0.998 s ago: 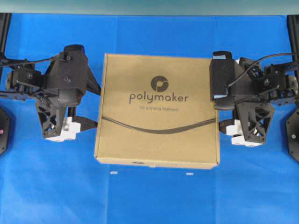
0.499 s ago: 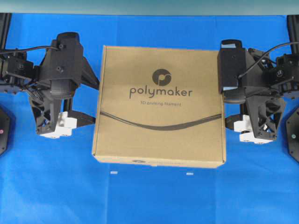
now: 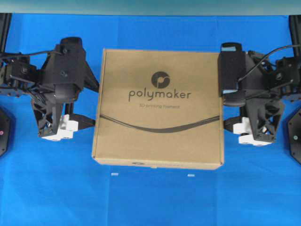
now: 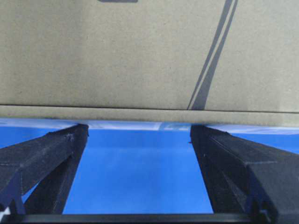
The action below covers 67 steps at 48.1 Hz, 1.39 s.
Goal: Lift up the cardboard box by clamping it between your arms.
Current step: 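Lower both arms to set the clamped box back on the table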
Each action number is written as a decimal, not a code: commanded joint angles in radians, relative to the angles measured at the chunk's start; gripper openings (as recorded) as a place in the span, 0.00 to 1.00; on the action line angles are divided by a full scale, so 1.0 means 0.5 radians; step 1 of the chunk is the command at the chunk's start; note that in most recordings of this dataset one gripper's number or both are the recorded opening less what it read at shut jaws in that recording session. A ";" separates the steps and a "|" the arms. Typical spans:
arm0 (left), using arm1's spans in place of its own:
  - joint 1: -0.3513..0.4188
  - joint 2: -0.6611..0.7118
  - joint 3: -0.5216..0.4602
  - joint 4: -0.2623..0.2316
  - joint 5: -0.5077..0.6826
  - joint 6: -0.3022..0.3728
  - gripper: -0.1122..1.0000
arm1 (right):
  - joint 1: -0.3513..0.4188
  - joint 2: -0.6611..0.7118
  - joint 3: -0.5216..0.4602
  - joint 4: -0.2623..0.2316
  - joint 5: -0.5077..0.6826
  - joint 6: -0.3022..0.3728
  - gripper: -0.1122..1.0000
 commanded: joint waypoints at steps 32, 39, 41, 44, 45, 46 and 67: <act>0.034 0.092 0.322 0.009 -0.472 -0.040 0.88 | 0.006 0.000 0.436 0.006 -0.629 -0.025 1.00; 0.034 0.132 0.368 0.009 -0.534 -0.043 0.88 | 0.003 0.015 0.525 0.009 -0.739 -0.018 1.00; 0.034 0.144 0.374 0.009 -0.543 -0.043 0.88 | 0.003 0.018 0.549 0.009 -0.770 -0.015 1.00; 0.037 0.160 0.383 0.009 -0.549 -0.043 0.88 | 0.003 0.028 0.592 0.006 -0.813 -0.015 1.00; 0.037 0.169 0.390 0.009 -0.552 -0.043 0.88 | 0.000 0.031 0.601 0.009 -0.825 -0.015 1.00; 0.037 0.178 0.399 0.009 -0.561 -0.043 0.88 | -0.003 0.031 0.614 0.009 -0.834 -0.015 1.00; 0.037 0.322 0.479 0.009 -0.764 -0.071 0.88 | -0.021 0.163 0.742 0.009 -1.052 -0.046 1.00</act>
